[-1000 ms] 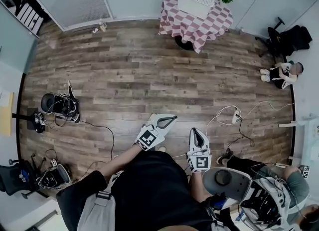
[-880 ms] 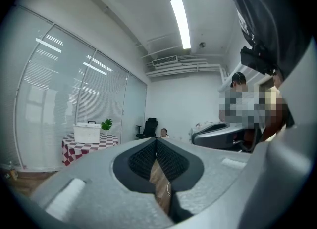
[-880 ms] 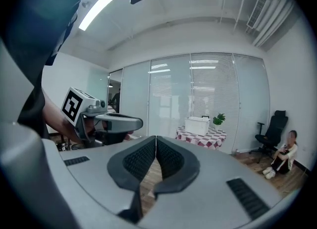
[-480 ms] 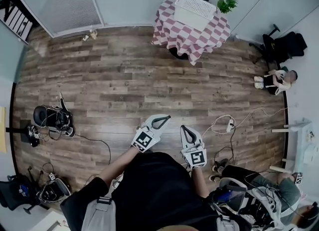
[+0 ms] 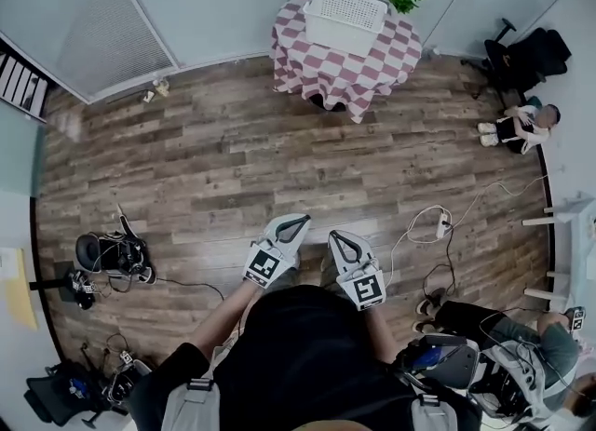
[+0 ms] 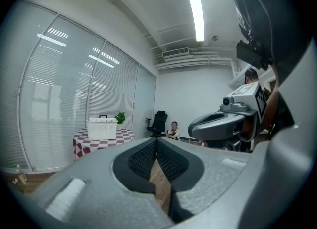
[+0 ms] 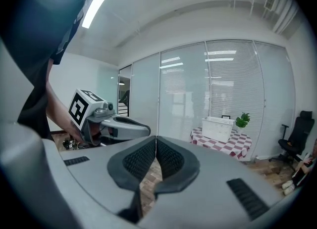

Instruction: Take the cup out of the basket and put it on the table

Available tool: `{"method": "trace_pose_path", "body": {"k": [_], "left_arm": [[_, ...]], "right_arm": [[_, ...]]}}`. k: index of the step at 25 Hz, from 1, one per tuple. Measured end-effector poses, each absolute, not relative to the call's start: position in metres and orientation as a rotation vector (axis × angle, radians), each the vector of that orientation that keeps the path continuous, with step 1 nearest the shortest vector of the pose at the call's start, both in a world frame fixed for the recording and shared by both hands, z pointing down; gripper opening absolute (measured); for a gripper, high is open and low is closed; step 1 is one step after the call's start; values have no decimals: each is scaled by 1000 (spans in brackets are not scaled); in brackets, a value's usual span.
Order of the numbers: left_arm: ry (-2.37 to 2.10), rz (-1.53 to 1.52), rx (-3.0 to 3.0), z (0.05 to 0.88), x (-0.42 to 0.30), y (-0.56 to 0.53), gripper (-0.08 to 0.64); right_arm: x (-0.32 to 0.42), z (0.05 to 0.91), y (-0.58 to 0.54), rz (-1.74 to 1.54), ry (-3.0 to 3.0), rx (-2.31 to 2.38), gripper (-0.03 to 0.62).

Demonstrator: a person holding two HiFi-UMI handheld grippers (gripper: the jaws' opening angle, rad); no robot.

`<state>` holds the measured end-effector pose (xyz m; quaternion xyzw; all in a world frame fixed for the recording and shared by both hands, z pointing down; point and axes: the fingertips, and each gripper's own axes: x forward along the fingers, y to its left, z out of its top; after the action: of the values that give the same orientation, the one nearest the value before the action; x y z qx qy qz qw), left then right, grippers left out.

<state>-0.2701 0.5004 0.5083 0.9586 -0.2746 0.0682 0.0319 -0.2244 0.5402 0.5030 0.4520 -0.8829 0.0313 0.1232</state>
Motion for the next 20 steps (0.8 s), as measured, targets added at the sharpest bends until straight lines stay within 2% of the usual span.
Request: {"method": "trace_pose_path", "body": {"k": [8,14,20], "left_arm": [[-847,254,2912,514,-194,438,6],[-863,313,2902,511,-118,379,6],[-930,363,2876,508,-72,327,6]], "right_arm": [[-164,506,465,112,-2616,1291,12],[-83,505,392,135,-2680,1321,12],[-2,504,327,246,-2705,1420,12]]}}
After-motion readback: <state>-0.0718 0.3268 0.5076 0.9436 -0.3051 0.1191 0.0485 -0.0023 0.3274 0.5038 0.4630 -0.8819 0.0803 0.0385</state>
